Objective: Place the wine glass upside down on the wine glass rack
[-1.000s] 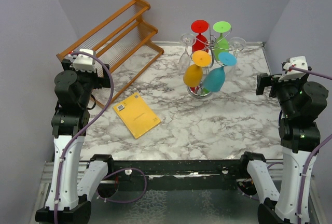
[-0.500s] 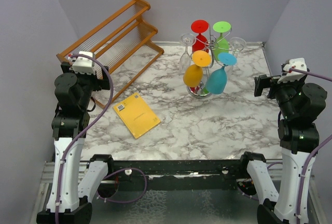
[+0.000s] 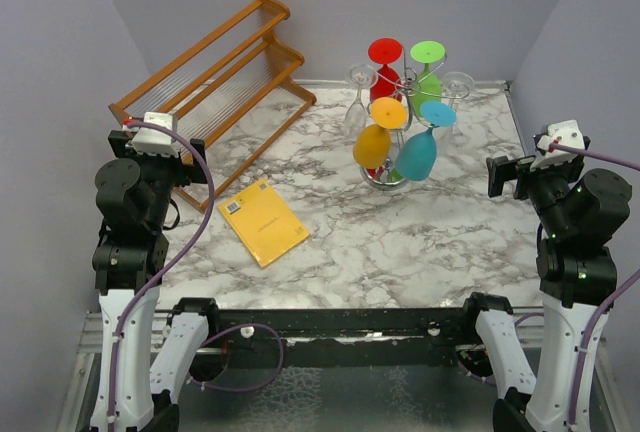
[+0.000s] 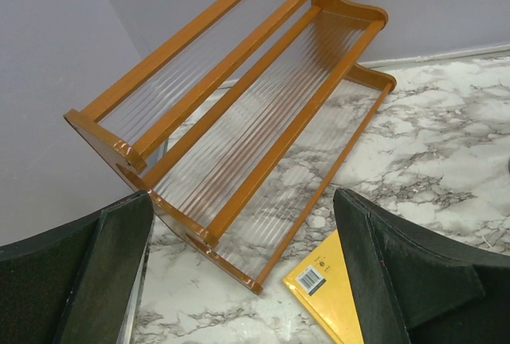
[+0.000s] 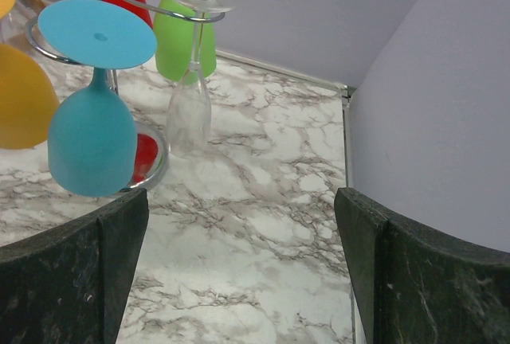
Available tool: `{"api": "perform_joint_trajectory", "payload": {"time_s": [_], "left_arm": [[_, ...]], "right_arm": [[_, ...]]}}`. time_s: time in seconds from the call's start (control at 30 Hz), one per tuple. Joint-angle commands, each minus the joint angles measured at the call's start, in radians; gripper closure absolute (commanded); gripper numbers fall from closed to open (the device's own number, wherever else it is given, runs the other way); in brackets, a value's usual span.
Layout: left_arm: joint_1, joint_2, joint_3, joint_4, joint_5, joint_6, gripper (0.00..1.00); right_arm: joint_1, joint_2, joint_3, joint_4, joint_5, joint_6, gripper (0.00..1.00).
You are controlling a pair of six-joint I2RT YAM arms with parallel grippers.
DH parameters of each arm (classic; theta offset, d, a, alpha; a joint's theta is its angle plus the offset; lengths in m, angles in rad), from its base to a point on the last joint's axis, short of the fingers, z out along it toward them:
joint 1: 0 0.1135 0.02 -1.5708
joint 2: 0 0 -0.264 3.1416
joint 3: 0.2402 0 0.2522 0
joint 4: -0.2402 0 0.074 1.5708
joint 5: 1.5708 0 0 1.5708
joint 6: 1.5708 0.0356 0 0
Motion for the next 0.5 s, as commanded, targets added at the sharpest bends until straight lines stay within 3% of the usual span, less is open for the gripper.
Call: {"api": "perform_joint_trajectory", "payload": {"time_s": [0.0,0.47], "left_arm": [[0.006,-0.015,-0.01,-0.01,-0.034,0.007,0.01],[0.006,0.001,-0.043,0.018,-0.032,0.003,0.01]], "right_arm": [[-0.007,-0.016,0.004,-0.013,-0.011,-0.021,0.0],[-0.01,0.004,-0.015,0.017,-0.032,-0.016,0.0]]}}
